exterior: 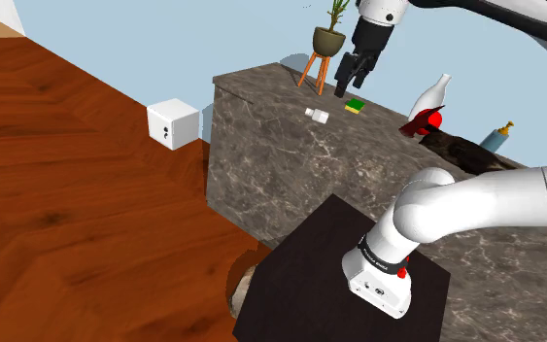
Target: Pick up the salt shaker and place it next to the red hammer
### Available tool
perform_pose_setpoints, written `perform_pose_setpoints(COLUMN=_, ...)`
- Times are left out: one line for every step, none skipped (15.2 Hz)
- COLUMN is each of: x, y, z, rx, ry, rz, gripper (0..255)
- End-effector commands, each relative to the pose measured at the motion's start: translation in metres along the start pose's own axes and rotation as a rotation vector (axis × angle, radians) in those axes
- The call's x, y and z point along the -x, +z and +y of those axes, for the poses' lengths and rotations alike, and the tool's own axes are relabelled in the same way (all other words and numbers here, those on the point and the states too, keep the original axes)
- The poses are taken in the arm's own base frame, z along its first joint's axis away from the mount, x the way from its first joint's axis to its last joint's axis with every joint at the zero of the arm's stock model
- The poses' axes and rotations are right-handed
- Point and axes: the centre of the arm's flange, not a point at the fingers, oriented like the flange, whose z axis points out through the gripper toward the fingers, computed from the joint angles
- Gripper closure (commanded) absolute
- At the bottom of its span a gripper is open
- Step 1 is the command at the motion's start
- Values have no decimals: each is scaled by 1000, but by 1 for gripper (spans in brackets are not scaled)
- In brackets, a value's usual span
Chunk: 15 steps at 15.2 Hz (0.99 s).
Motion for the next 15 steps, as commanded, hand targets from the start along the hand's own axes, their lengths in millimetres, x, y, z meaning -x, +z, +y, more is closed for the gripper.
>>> perform_pose_setpoints(x=0, y=0, z=0, rx=0, ry=0, rz=0, gripper=0)
perform_pose_setpoints(x=-6, y=7, z=10, rx=-5, ry=-5, rz=0, gripper=0)
perform_pose_setpoints(x=-12, y=15, z=20, rx=-11, ry=-10, rz=0, gripper=0)
perform_pose_setpoints(x=-17, y=23, z=30, rx=-16, ry=-14, rz=0, gripper=0)
perform_pose_setpoints(x=-23, y=30, z=40, rx=-21, ry=-19, rz=0, gripper=0)
perform_pose_setpoints(x=-29, y=38, z=50, rx=-26, ry=-24, rz=0, gripper=0)
perform_pose_setpoints(x=-35, y=45, z=59, rx=-32, ry=-29, rz=1, gripper=0)
perform_pose_setpoints(x=-41, y=53, z=69, rx=-37, ry=-34, rz=1, gripper=0)
perform_pose_setpoints(x=-47, y=61, z=79, rx=-42, ry=-39, rz=1, gripper=0)
perform_pose_setpoints(x=-53, y=69, z=88, rx=-47, ry=-43, rz=1, gripper=0)
perform_pose_setpoints(x=-60, y=77, z=98, rx=-53, ry=-48, rz=1, gripper=0)
perform_pose_setpoints(x=-66, y=85, z=107, rx=-58, ry=-53, rz=1, gripper=0)
perform_pose_setpoints(x=-72, y=93, z=116, rx=-63, ry=-58, rz=1, gripper=0)
perform_pose_setpoints(x=-78, y=101, z=126, rx=-68, ry=-63, rz=1, gripper=0)
perform_pose_setpoints(x=-85, y=109, z=135, rx=-74, ry=-67, rz=1, gripper=0)
